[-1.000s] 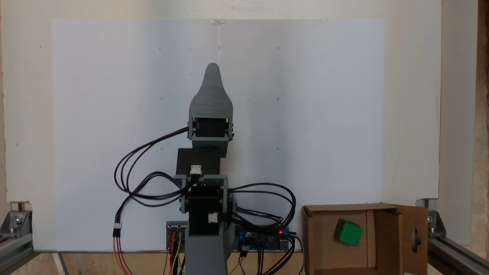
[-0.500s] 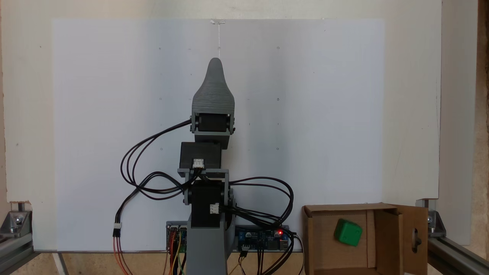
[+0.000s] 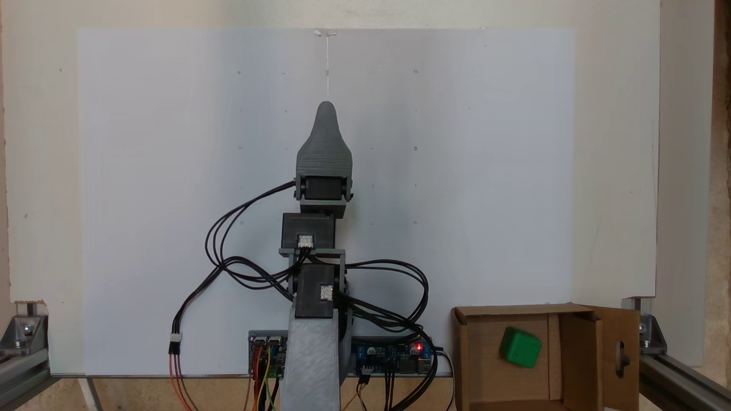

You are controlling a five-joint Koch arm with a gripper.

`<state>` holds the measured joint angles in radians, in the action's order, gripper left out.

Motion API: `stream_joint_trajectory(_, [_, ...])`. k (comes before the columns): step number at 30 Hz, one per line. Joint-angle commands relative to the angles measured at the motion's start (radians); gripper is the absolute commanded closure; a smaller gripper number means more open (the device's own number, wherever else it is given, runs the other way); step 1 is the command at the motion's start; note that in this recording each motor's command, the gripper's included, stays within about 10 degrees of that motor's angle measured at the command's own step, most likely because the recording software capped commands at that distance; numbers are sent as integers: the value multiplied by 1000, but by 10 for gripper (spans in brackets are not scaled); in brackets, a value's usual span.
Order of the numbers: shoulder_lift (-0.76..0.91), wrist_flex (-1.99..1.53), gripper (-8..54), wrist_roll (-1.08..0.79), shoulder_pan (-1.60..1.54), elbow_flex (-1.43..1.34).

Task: Grasp a green dice and put it in the bin.

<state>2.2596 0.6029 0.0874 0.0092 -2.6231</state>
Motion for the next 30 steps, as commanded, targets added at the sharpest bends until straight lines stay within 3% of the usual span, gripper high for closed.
stream_joint_trajectory(1, [115, 165, -3, -49, 12, -11])
stream_joint_trajectory(13, [112, 641, 11, -48, 43, -287])
stream_joint_trajectory(30, [109, 881, 9, -46, 86, -506])
